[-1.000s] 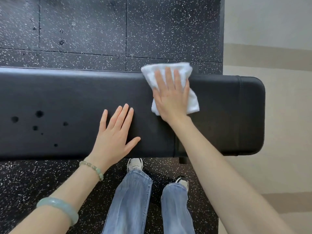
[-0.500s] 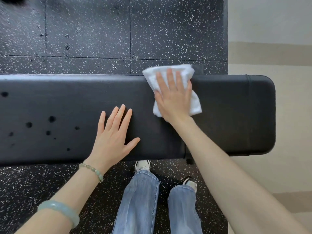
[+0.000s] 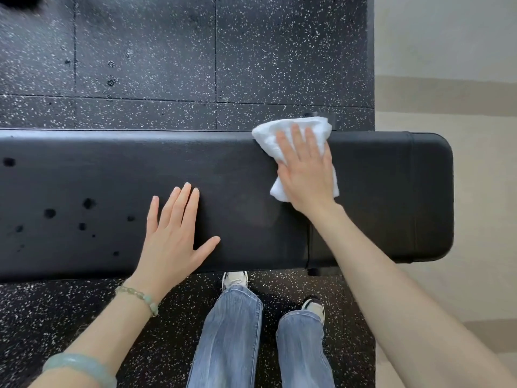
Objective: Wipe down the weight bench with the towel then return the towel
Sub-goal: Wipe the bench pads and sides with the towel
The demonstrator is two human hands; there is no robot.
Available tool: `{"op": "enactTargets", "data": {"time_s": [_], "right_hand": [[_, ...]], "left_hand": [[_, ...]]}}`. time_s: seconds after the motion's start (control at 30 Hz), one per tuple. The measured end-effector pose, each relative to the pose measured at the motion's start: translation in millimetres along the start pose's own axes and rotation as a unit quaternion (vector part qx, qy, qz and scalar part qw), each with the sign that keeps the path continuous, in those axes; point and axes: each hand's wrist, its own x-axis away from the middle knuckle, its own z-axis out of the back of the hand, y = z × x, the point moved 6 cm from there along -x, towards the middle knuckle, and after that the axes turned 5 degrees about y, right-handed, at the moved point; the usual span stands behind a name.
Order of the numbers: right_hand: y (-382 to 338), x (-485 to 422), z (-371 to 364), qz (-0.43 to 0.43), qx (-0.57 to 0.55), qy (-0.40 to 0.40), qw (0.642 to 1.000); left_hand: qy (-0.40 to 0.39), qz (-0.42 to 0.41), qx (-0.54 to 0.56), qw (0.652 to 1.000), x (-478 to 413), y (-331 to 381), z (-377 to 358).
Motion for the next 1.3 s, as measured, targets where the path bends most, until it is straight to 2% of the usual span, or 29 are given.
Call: {"op": "enactTargets", "data": {"time_s": [0.17,0.3,0.4,0.57,0.7,0.8,0.87,0.97,1.13,1.3], "right_hand": [[-40.8,13.0,-3.8,-0.082,-0.023,0.019,0.996],[-103.3,44.1,-7.0,0.013,-0.065,0.005,0.998],[-99.5,66.1,-8.3,0.068,-0.029,-0.017,0.997],[-28.8,89.7,-3.9,-0.044,0.012,0.003,0.999],[-64.6,94.4,-2.0,-0.151,-0.041,0.015,0.988],[-128.2,102.6,-6.9,-0.086,-0.072,-0.024,0.993],[-146.5,109.8,-8.8,-0.031,-0.077,-0.042,0.996],[-118.6,117.8,-9.8,-0.002,-0.061,-0.039,0.997],[-36.2,143.6,-3.4,-0.045,-0.012,-0.024,0.999],[-38.5,145.5,-3.2,-0.069,-0.009,-0.028,0.997]], "left_hand": [[-0.003,0.013,0.011,1.0,4.1,-4.8,-0.2],[-0.007,0.011,0.011,1.0,7.4,-8.0,-2.4],[-0.01,0.004,0.011,1.0,9.8,-9.1,-3.3],[-0.017,-0.006,-0.001,1.0,19.3,-14.0,-2.5],[-0.022,-0.013,0.002,1.0,22.9,-19.6,-3.0],[-0.017,-0.016,0.009,1.0,22.4,-21.1,-4.5],[-0.013,-0.015,0.014,1.0,22.4,-21.8,-5.1],[-0.013,-0.016,0.003,1.0,22.8,-22.2,-6.8],[-0.005,0.0,0.018,1.0,23.8,-22.9,-8.5],[-0.007,0.005,0.025,1.0,21.0,-22.2,-3.9]]}}
